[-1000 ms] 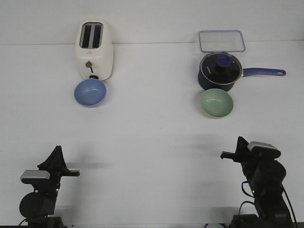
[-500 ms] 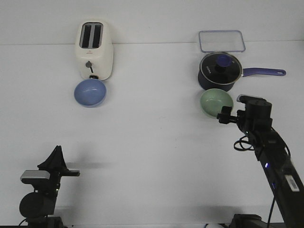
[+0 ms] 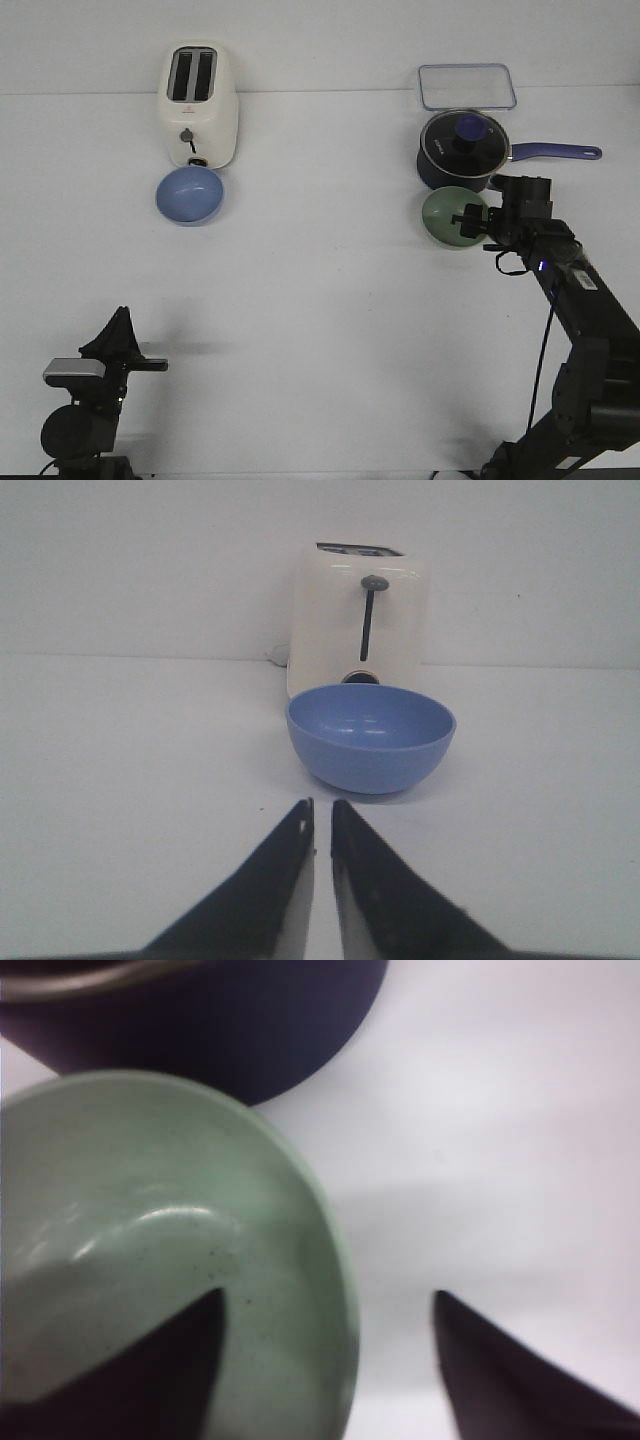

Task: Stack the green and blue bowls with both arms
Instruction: 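Reach the right gripper forward to the rim of the pale green bowl, then grasp the green bowl rim with the right gripper and drag it toward the table center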

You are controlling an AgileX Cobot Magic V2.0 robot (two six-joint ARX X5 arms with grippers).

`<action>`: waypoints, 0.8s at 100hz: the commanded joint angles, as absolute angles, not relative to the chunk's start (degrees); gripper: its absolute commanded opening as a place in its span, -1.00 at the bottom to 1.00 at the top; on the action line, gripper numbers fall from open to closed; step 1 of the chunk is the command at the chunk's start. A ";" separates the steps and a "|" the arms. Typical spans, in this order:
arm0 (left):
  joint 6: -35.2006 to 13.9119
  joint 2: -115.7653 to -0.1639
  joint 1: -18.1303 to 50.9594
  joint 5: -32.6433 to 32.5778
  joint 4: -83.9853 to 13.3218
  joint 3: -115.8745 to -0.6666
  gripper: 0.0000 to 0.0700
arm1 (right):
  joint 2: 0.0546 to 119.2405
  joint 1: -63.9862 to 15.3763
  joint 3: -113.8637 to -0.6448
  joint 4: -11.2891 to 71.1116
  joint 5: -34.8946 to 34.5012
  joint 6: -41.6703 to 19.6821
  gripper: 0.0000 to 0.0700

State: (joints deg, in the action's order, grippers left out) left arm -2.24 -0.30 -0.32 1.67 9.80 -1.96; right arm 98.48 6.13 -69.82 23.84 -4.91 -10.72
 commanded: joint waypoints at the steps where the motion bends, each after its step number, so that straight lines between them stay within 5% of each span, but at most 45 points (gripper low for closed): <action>1: -2.22 -0.19 -0.36 1.76 10.39 -0.82 -0.96 | 100.18 6.24 -71.24 23.73 -5.48 -10.20 -0.70; 7: -2.22 -0.19 -0.36 1.78 10.39 -0.82 -0.96 | 100.27 6.24 -71.24 23.97 -6.00 -10.20 -1.00; 32: -2.22 -0.19 -0.36 1.78 10.37 -0.82 -0.96 | 96.55 6.39 -72.64 26.30 -7.77 -8.75 -1.00; 80: -2.22 -0.19 -0.36 1.78 10.39 -0.82 -0.96 | 71.61 1.17 -67.29 37.32 -17.15 -8.38 -1.00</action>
